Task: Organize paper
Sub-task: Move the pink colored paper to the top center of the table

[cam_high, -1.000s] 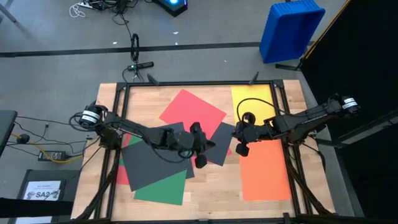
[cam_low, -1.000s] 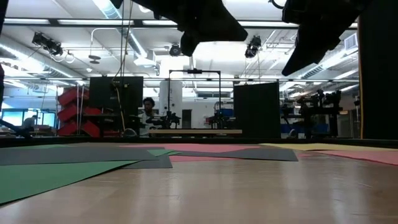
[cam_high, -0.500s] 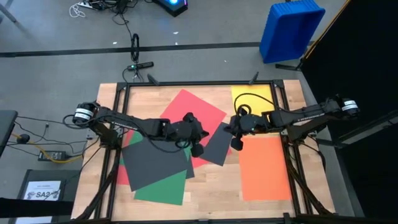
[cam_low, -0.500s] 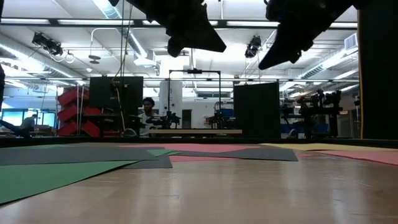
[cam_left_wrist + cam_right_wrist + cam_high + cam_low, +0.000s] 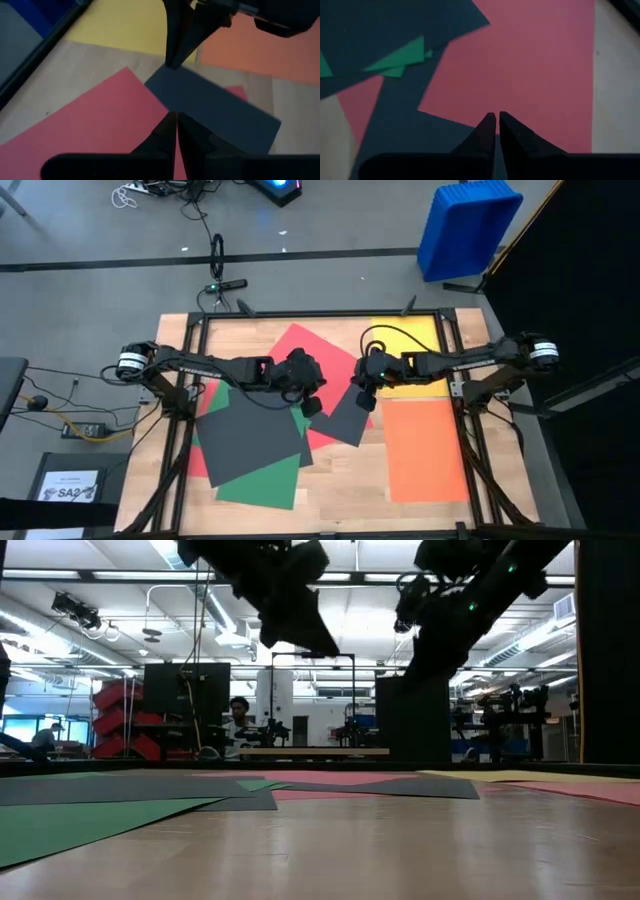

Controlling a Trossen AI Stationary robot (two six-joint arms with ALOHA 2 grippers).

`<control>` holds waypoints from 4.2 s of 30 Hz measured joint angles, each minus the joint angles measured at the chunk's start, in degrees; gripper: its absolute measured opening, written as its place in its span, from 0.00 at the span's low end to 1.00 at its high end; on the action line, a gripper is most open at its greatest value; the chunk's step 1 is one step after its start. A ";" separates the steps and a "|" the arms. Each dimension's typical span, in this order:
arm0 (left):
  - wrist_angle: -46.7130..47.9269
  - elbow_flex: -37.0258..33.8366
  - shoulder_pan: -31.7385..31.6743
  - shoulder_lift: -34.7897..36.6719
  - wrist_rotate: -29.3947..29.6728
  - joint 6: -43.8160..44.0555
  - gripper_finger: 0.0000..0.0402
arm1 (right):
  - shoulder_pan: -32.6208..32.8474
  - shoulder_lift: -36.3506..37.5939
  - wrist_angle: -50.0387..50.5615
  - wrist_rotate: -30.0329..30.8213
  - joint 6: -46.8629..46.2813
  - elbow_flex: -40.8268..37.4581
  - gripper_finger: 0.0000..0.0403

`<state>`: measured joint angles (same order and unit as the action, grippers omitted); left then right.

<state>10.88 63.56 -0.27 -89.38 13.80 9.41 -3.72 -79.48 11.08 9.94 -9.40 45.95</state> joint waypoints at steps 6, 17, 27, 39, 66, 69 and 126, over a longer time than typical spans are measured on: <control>0.05 -0.16 -3.29 0.79 -1.06 -4.65 0.00 | -1.16 -5.93 -6.76 -5.70 0.05 -0.02 0.00; -6.86 -9.48 -9.83 8.39 -5.86 -8.70 0.00 | -2.01 -10.37 -19.08 -7.41 0.07 0.03 0.01; -21.88 -26.52 -13.71 17.92 -6.94 -1.74 0.00 | -3.83 -10.54 -23.71 -8.38 0.60 0.00 0.04; -25.33 -26.44 -10.42 14.87 -5.17 2.70 0.00 | -0.37 -10.52 -22.12 -9.09 -0.96 0.00 0.02; -39.36 -25.32 -13.42 7.21 -9.32 -1.13 0.00 | -0.87 -16.51 -35.20 -9.86 0.58 -0.02 0.01; -36.69 -25.34 -11.27 7.15 -10.53 1.29 0.00 | 0.42 -16.90 -33.27 -10.34 -1.53 -0.02 0.01; 21.90 -17.80 -2.98 8.44 -7.74 25.53 0.00 | -7.01 -16.55 18.73 -8.28 3.99 7.93 0.00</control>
<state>32.77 45.76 -3.25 -80.94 6.06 34.94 -10.73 -96.03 29.81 1.66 -5.41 53.89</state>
